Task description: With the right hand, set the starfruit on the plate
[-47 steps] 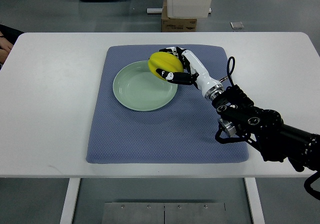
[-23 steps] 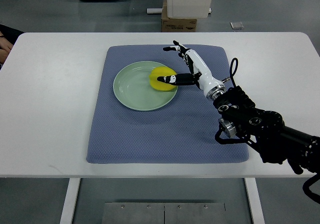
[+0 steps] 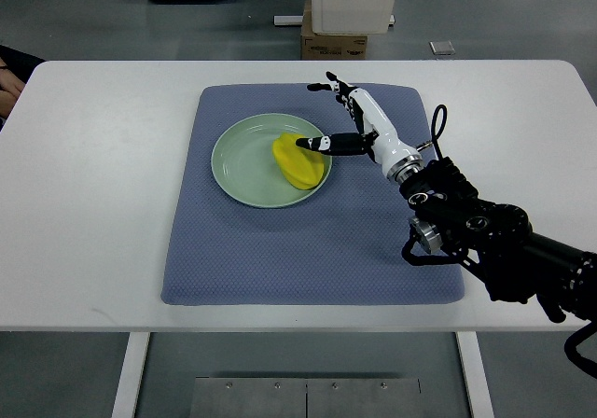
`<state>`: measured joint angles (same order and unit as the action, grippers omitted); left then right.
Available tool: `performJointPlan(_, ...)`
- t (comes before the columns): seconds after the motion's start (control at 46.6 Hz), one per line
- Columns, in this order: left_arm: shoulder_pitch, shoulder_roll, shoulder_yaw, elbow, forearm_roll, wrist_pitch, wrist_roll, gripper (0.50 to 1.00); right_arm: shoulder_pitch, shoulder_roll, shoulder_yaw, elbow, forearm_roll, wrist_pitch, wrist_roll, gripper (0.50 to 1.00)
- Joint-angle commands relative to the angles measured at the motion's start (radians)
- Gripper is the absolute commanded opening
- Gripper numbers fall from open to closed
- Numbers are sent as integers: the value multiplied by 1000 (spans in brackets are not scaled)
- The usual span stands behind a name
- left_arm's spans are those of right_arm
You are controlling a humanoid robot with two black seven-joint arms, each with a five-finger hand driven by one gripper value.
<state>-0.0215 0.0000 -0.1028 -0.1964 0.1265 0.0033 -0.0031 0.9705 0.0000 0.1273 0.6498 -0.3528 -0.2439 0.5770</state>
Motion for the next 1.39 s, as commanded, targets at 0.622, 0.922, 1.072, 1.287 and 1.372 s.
performJointPlan(0.622, 0, 0, 0, 0, 1, 0, 0, 1000, -30, -95, 137, -15, 3, 1, 21, 1000)
performJointPlan(0.922, 0, 0, 0, 0, 1, 0, 0, 1000, -49, -95, 248, -38, 270, 210, -80, 1000)
performJointPlan(1.072, 0, 0, 0, 0, 1, 0, 0, 1000, -53, -94, 302, -117, 379, 316, -146, 1000)
performJointPlan(1.287, 0, 0, 0, 0, 1, 0, 0, 1000, -61, -89, 387, -223, 406, 373, -218, 1000)
performJointPlan(1.372, 0, 0, 0, 0, -1, 0, 0, 1000, -61, -89, 410, -228, 406, 374, -221, 1000)
